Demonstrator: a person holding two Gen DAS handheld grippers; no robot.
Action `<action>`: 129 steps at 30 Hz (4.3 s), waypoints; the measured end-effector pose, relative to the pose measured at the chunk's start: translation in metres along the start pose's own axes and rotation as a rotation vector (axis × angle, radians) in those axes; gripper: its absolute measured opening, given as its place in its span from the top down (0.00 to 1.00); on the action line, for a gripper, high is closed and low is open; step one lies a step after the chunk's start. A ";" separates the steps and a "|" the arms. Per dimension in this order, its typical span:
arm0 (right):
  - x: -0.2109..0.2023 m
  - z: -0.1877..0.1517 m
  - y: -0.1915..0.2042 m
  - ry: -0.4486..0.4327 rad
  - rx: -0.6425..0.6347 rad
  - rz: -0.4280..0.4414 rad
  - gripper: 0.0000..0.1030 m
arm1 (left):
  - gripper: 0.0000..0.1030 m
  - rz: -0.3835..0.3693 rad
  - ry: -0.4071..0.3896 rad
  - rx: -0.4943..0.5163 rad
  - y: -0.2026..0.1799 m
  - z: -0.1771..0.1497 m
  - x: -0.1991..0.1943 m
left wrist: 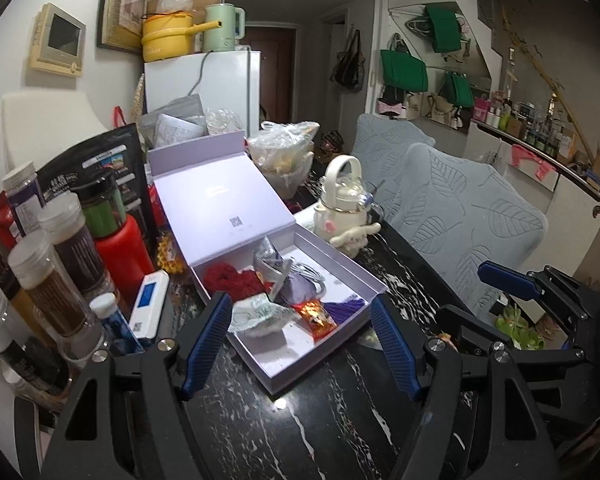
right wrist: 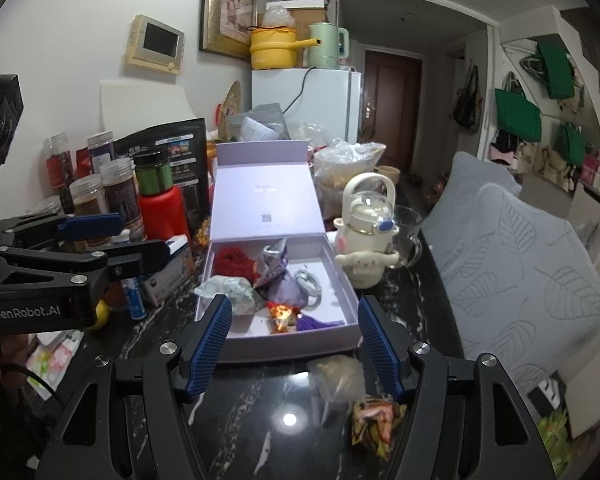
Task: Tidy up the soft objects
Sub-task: 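Move both open grippers toward the green wrapper and clear bag on the table, then grasp the green snack pack with the right gripper while the left grasps the clear zip bag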
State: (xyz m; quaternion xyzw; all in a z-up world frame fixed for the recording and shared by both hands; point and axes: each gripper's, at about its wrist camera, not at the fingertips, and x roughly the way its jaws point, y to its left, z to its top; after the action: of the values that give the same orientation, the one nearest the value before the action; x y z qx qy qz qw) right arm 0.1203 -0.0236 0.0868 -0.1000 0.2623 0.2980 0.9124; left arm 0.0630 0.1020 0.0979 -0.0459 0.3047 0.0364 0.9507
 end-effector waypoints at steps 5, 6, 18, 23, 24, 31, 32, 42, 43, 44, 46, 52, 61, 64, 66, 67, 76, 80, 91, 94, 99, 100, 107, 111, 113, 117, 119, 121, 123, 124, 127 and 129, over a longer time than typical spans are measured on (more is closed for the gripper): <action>-0.003 -0.012 -0.001 0.020 0.016 -0.018 0.36 | 0.30 -0.023 0.023 -0.004 -0.005 -0.011 0.004; -0.003 -0.015 -0.002 0.025 0.021 -0.020 0.36 | 0.30 -0.038 0.027 0.001 -0.007 -0.014 0.005; -0.003 -0.057 -0.014 0.108 0.079 -0.068 0.36 | 0.30 -0.148 0.116 0.005 -0.020 -0.041 0.031; -0.004 -0.076 -0.024 0.132 0.110 -0.099 0.36 | 0.30 -0.169 0.158 0.029 -0.032 -0.054 0.044; -0.004 -0.080 -0.027 0.140 0.117 -0.105 0.36 | 0.30 -0.175 0.162 0.029 -0.033 -0.056 0.045; -0.001 -0.106 -0.045 0.198 0.167 -0.129 0.36 | 0.30 -0.209 0.228 0.030 -0.046 -0.073 0.066; 0.000 -0.109 -0.049 0.206 0.177 -0.131 0.36 | 0.30 -0.213 0.237 0.031 -0.048 -0.075 0.069; 0.015 -0.126 -0.072 0.247 0.245 -0.128 0.35 | 0.30 -0.229 0.298 0.026 -0.053 -0.092 0.095; 0.019 -0.126 -0.073 0.258 0.245 -0.131 0.31 | 0.30 -0.229 0.307 0.024 -0.052 -0.094 0.098; 0.023 -0.127 -0.075 0.266 0.247 -0.134 0.29 | 0.30 -0.228 0.312 0.023 -0.052 -0.096 0.100; 0.030 -0.128 -0.078 0.277 0.259 -0.121 0.29 | 0.30 -0.220 0.326 0.023 -0.051 -0.099 0.106; 0.051 -0.122 -0.087 0.273 0.308 -0.084 0.22 | 0.30 -0.195 0.345 0.024 -0.048 -0.099 0.117; 0.071 -0.108 -0.112 0.221 0.348 -0.101 0.34 | 0.30 -0.171 0.299 0.042 -0.054 -0.075 0.131; 0.079 -0.110 -0.118 0.246 0.330 -0.108 0.38 | 0.30 -0.170 0.293 0.049 -0.060 -0.066 0.140; 0.080 -0.113 -0.121 0.258 0.338 -0.087 0.39 | 0.30 -0.184 0.294 0.053 -0.063 -0.062 0.145; 0.080 -0.116 -0.123 0.266 0.341 -0.079 0.39 | 0.30 -0.194 0.294 0.055 -0.065 -0.060 0.149; 0.079 -0.136 -0.138 0.312 0.357 -0.070 0.39 | 0.30 -0.260 0.321 0.069 -0.095 -0.047 0.181; 0.077 -0.140 -0.142 0.318 0.353 -0.063 0.39 | 0.30 -0.262 0.372 0.046 -0.102 -0.053 0.200; 0.075 -0.154 -0.148 0.347 0.347 -0.071 0.38 | 0.30 -0.249 0.485 0.022 -0.107 -0.069 0.236; 0.076 -0.154 -0.147 0.347 0.340 -0.070 0.36 | 0.30 -0.241 0.479 0.030 -0.107 -0.068 0.239; 0.079 -0.153 -0.142 0.356 0.314 -0.069 0.26 | 0.30 -0.215 0.480 0.088 -0.116 -0.068 0.242; 0.080 -0.153 -0.140 0.353 0.307 -0.073 0.26 | 0.30 -0.211 0.475 0.098 -0.118 -0.068 0.242; 0.079 -0.153 -0.141 0.317 0.310 -0.122 0.49 | 0.37 -0.174 0.443 0.145 -0.130 -0.072 0.242; 0.077 -0.154 -0.139 0.304 0.314 -0.125 0.52 | 0.54 -0.189 0.412 0.194 -0.137 -0.077 0.234; 0.076 -0.155 -0.139 0.293 0.322 -0.129 0.53 | 0.54 -0.204 0.411 0.187 -0.136 -0.079 0.230; 0.071 -0.157 -0.140 0.282 0.342 -0.144 0.54 | 0.55 -0.232 0.405 0.165 -0.132 -0.083 0.220; 0.068 -0.157 -0.140 0.281 0.342 -0.162 0.54 | 0.55 -0.239 0.405 0.162 -0.128 -0.084 0.216; 0.065 -0.159 -0.140 0.281 0.343 -0.174 0.54 | 0.55 -0.237 0.409 0.155 -0.128 -0.087 0.210; 0.062 -0.161 -0.140 0.280 0.355 -0.179 0.54 | 0.55 -0.249 0.413 0.145 -0.126 -0.089 0.206; 0.061 -0.162 -0.140 0.280 0.360 -0.179 0.54 | 0.55 -0.248 0.411 0.144 -0.127 -0.090 0.203; 0.054 -0.165 -0.140 0.275 0.365 -0.185 0.54 | 0.55 -0.258 0.391 0.157 -0.130 -0.092 0.192; 0.048 -0.166 -0.138 0.271 0.362 -0.187 0.54 | 0.55 -0.256 0.371 0.171 -0.132 -0.091 0.183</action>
State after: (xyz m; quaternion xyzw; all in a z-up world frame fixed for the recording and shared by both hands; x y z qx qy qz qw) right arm 0.1664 -0.1672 -0.0755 0.0025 0.4209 0.1443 0.8955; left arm 0.1720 -0.0315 -0.0743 -0.0096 0.4678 -0.1191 0.8757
